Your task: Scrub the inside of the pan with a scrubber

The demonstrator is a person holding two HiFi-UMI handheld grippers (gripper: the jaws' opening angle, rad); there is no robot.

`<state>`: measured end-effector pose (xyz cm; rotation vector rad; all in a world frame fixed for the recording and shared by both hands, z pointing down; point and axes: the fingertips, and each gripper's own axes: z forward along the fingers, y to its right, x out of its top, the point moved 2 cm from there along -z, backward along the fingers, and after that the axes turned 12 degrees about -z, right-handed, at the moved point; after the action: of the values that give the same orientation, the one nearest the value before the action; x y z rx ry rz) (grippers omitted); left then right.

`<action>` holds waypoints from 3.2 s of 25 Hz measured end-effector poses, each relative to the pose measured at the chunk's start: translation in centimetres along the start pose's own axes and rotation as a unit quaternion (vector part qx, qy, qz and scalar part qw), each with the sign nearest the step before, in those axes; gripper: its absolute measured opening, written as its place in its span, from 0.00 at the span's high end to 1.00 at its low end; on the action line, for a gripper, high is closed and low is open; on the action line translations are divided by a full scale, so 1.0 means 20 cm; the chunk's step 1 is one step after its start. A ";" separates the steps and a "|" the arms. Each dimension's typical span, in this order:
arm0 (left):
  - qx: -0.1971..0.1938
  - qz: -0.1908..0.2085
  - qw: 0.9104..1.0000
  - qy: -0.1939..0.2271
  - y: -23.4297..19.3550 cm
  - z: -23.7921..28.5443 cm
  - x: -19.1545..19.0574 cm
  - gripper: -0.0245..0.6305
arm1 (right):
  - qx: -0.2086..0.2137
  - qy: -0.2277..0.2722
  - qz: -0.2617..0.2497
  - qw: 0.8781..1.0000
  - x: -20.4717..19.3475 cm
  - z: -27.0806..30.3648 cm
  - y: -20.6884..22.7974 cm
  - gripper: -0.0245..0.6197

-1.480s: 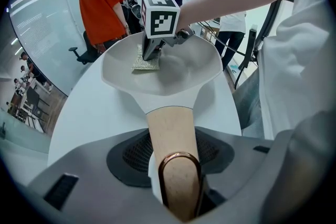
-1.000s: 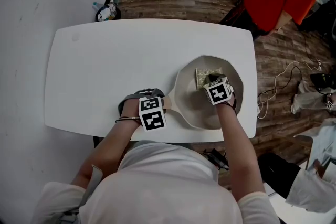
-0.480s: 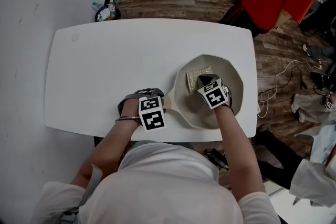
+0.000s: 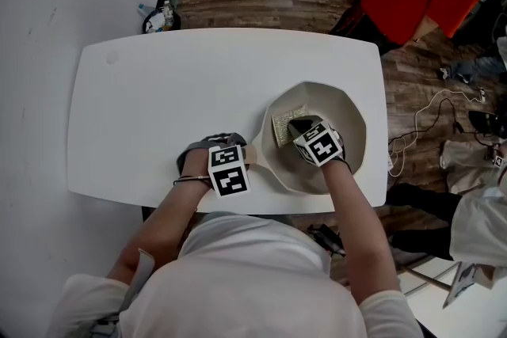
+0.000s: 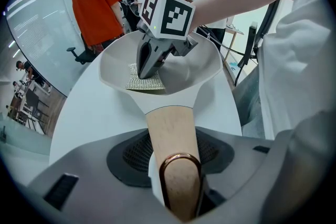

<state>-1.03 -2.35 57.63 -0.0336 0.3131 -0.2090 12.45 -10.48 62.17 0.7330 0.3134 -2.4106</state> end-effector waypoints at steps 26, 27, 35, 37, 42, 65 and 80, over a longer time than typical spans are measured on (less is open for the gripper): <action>0.000 -0.010 1.000 -0.009 0.00 0.02 0.00 0.64 | 0.204 -0.134 -0.011 0.970 -0.12 -0.08 -0.39 0.93; 0.000 -0.010 1.000 -0.009 0.00 0.02 0.00 0.64 | 0.206 -0.138 -0.012 0.969 -0.13 -0.08 -0.40 0.93; 0.001 -0.013 1.000 -0.009 0.01 0.03 0.01 0.64 | 0.218 -0.166 -0.026 0.961 -0.22 -0.14 -0.42 0.93; 0.001 -0.014 1.000 -0.009 0.00 0.03 0.01 0.64 | 0.219 -0.174 -0.032 0.960 -0.25 -0.15 -0.43 0.93; 0.001 -0.014 1.000 -0.009 0.00 0.02 -0.01 0.65 | 0.214 -0.198 -0.055 0.955 -0.30 -0.19 -0.44 0.93; -0.001 -0.009 1.000 -0.011 0.00 0.02 -0.01 0.65 | 0.163 -0.281 -0.080 0.943 -0.49 -0.31 -0.22 0.93; 0.002 0.007 1.000 -0.014 0.01 0.05 0.00 0.66 | 0.054 -0.204 -0.017 0.977 -0.43 -0.27 0.04 0.93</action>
<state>-0.79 -2.12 58.51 -0.0315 0.2847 -0.1956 21.08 -5.04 62.62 0.2650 0.0274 -2.5526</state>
